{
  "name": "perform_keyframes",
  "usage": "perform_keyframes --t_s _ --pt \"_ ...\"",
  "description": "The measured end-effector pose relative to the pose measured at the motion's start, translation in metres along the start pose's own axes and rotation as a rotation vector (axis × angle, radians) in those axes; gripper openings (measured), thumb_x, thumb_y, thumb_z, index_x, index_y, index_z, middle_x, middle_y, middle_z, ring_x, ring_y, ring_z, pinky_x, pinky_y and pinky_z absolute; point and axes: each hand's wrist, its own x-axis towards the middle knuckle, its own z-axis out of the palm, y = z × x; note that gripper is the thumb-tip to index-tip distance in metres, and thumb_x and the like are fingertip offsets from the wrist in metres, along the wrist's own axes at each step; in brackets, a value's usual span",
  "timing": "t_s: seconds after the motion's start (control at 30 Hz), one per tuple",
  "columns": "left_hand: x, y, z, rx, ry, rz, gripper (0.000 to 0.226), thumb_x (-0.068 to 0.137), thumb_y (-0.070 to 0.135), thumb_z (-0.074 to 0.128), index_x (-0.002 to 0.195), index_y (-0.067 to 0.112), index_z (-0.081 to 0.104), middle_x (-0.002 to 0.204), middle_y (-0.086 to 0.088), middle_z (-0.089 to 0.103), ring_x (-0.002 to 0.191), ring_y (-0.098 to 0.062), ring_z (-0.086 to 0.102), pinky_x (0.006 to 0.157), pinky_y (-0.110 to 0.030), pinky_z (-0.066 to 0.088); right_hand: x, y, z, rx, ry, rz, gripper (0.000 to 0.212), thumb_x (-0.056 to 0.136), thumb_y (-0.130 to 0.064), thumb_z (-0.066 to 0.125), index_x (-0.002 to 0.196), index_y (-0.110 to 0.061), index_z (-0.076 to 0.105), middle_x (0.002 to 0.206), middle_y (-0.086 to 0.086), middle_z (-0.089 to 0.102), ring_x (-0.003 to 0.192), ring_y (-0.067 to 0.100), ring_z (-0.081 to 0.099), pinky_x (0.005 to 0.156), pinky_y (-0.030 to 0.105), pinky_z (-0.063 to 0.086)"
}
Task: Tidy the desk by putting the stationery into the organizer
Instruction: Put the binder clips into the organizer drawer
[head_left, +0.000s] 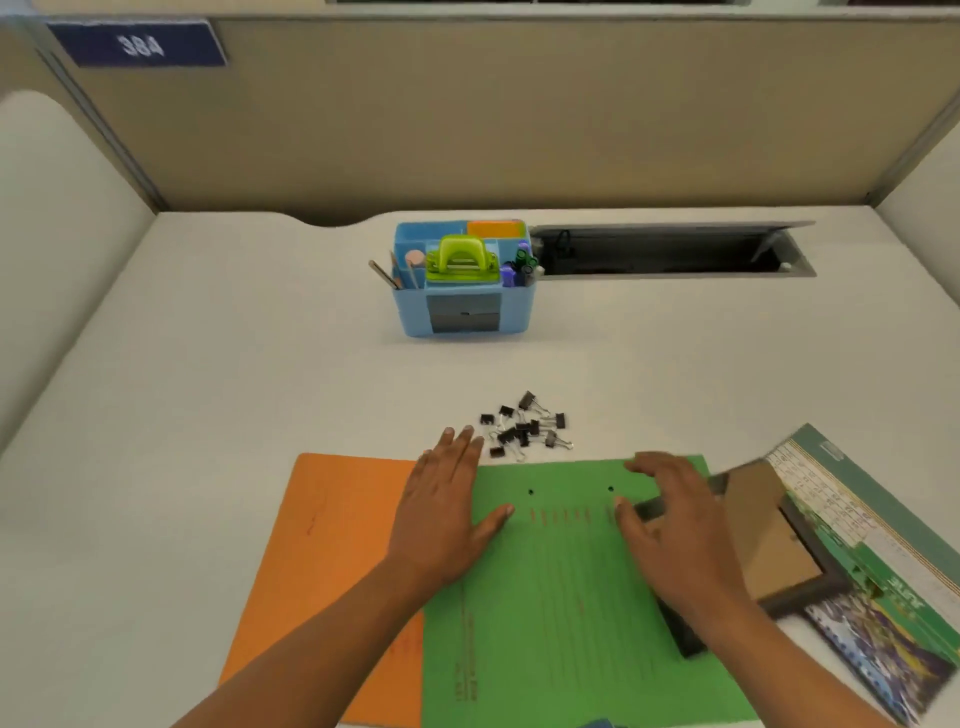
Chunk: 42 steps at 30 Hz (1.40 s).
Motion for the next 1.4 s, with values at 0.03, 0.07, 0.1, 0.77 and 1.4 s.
perform_keyframes --t_s 0.03,0.07,0.1,0.77,1.4 --pt "0.007 -0.005 -0.004 0.014 0.000 0.003 0.083 0.088 0.068 0.036 0.153 0.017 0.023 0.162 0.000 0.017 0.150 -0.017 0.009 0.121 -0.041 0.016 0.004 -0.010 0.011 -0.008 -0.051 -0.042 0.031 0.088 -0.028 0.066 0.118 -0.026 0.057 0.119 -0.017 0.046 0.114 0.002 0.041 0.102 0.024 0.030" --pt "0.016 -0.010 -0.009 0.032 -0.010 0.004 0.083 0.089 0.067 0.038 0.154 0.018 0.020 0.163 0.001 0.014 0.150 -0.017 0.006 0.122 -0.039 0.012 0.009 -0.018 0.021 -0.028 -0.113 -0.086 0.027 0.089 -0.031 0.064 0.115 -0.028 0.058 0.117 -0.017 0.047 0.111 0.002 0.043 0.100 0.023 0.033" --pt "0.027 -0.013 -0.013 0.052 -0.021 0.005 0.082 0.090 0.065 0.040 0.154 0.019 0.018 0.163 0.001 0.012 0.150 -0.017 0.004 0.122 -0.038 0.010 0.014 -0.024 0.032 -0.055 -0.181 -0.130 0.020 0.090 -0.033 0.062 0.110 -0.029 0.059 0.111 -0.017 0.050 0.106 0.002 0.046 0.096 0.022 0.038" --pt "0.160 -0.022 -0.035 -0.019 0.052 -0.150 0.070 0.092 0.056 0.052 0.147 0.017 0.035 0.160 0.000 0.024 0.143 -0.021 0.029 0.111 -0.042 0.032 0.043 -0.026 0.082 -0.212 -0.497 -0.258 0.018 0.090 -0.046 0.050 0.080 -0.031 0.051 0.080 -0.015 0.050 0.074 0.005 0.048 0.065 0.025 0.045" --pt "0.192 0.014 -0.038 -1.905 0.214 -1.010 0.030 0.089 0.041 0.065 0.112 0.023 0.059 0.108 0.001 0.066 0.065 -0.012 0.048 0.060 -0.025 0.043 0.040 -0.021 0.087 -0.238 -0.468 -0.272 0.018 0.088 -0.048 0.050 0.078 -0.033 0.048 0.078 -0.015 0.047 0.072 0.006 0.045 0.059 0.024 0.038"
